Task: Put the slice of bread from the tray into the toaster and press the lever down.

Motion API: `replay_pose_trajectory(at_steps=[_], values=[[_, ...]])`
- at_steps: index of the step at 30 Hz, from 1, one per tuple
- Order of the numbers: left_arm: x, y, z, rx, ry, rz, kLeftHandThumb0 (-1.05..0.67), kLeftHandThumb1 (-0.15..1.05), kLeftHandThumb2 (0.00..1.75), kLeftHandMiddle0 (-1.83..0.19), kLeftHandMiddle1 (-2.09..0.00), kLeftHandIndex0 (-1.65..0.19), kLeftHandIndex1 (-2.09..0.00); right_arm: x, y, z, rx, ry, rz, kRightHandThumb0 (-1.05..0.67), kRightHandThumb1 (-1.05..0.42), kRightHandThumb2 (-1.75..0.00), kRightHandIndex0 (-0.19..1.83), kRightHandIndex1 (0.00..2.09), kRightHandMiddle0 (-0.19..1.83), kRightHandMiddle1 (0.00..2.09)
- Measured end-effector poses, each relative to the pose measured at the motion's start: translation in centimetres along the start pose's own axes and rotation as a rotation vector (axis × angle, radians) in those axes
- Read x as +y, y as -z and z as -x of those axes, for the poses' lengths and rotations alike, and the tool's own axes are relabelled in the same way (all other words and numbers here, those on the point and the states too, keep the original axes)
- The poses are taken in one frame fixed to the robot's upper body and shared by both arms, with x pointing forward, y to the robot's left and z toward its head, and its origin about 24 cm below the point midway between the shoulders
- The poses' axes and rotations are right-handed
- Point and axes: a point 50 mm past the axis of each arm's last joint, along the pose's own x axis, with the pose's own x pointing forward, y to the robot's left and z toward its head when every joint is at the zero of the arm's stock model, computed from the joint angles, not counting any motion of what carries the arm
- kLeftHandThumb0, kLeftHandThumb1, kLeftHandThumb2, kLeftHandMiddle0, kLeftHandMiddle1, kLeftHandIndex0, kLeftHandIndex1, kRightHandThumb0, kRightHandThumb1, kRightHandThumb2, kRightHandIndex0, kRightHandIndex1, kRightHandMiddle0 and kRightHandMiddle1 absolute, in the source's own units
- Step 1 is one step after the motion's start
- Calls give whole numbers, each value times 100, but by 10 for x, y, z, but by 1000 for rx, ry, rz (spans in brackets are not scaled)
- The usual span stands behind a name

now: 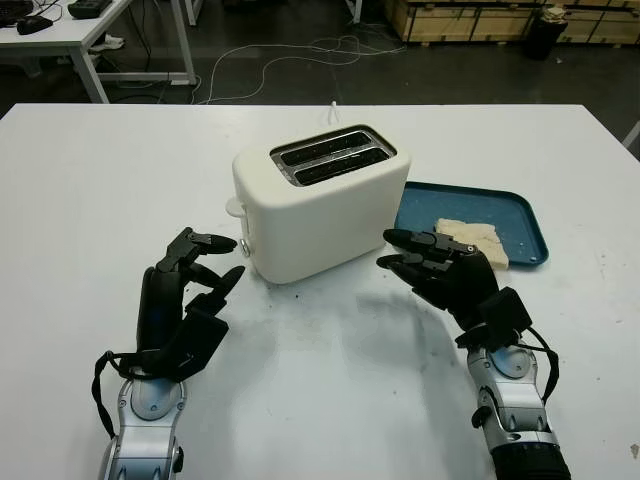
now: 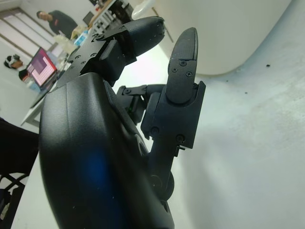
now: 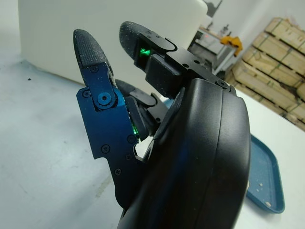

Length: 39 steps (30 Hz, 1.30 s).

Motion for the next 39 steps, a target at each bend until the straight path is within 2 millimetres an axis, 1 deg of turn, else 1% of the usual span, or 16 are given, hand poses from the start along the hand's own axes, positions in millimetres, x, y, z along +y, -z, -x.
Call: replay_pose_trajectory(at_steps=[10, 13, 14, 15, 17, 19, 21, 23, 25, 29, 32, 35, 39], values=[[-3, -1, 0, -2, 12, 8, -36, 92, 20, -49, -161, -49, -111, 1, 0, 0, 0, -16, -6, -53, -77, 0, 96, 41, 105, 0], [-4, -1, 0, -5, 13, 14, -36, 92, 19, -50, -163, -49, -112, 2, 1, 2, -6, -42, -10, -53, -78, 0, 95, 41, 102, 0], [-4, -1, 0, -9, 13, 16, -37, 92, 19, -49, -163, -48, -113, 2, -1, 4, -23, -44, 2, -53, -78, 0, 95, 40, 101, 0], [-4, -1, 0, -11, 13, 18, -37, 92, 20, -49, -164, -48, -113, 1, -5, 7, -54, -40, 26, -51, -77, 0, 95, 34, 99, 0], [-4, -1, 0, -11, 13, 23, -38, 92, 20, -48, -164, -47, -114, -4, -19, 14, -158, -12, 127, -51, -78, -1, 92, 26, 94, 0], [-4, -1, 0, -10, 13, 27, -39, 92, 20, -47, -165, -47, -115, -15, -36, 25, -265, 45, 283, -54, -80, -1, 87, 18, 88, 0], [-4, -1, 0, -9, 13, 28, -38, 92, 20, -47, -165, -47, -115, -28, -50, 35, -346, 122, 447, -54, -81, -1, 81, 12, 81, 0], [-4, -1, 0, -9, 14, 29, -38, 92, 21, -48, -165, -46, -115, -40, -59, 43, -406, 196, 612, -51, -80, 0, 77, 8, 77, 0], [-4, -1, 0, -14, 14, 28, -38, 92, 21, -49, -165, -47, -115, -51, -62, 47, -444, 259, 758, -50, -81, -1, 75, 6, 73, 0], [-4, -1, 0, -22, 15, 31, -38, 92, 20, -48, -164, -46, -115, -66, -52, 45, -438, 313, 991, -43, -81, 0, 70, 2, 68, 0], [-4, -1, 0, -23, 14, 31, -37, 92, 20, -49, -164, -46, -116, -75, -44, 41, -424, 314, 1130, -46, -80, 0, 63, 0, 62, 0], [-4, -2, 0, -23, 15, 32, -37, 92, 20, -49, -165, -46, -117, -80, -36, 35, -379, 312, 1256, -53, -77, 0, 54, 0, 53, 0], [-5, -2, 0, -23, 17, 36, -37, 92, 20, -48, -165, -46, -117, -84, -26, 29, -288, 297, 1371, -60, -74, 0, 42, 0, 42, 0]])
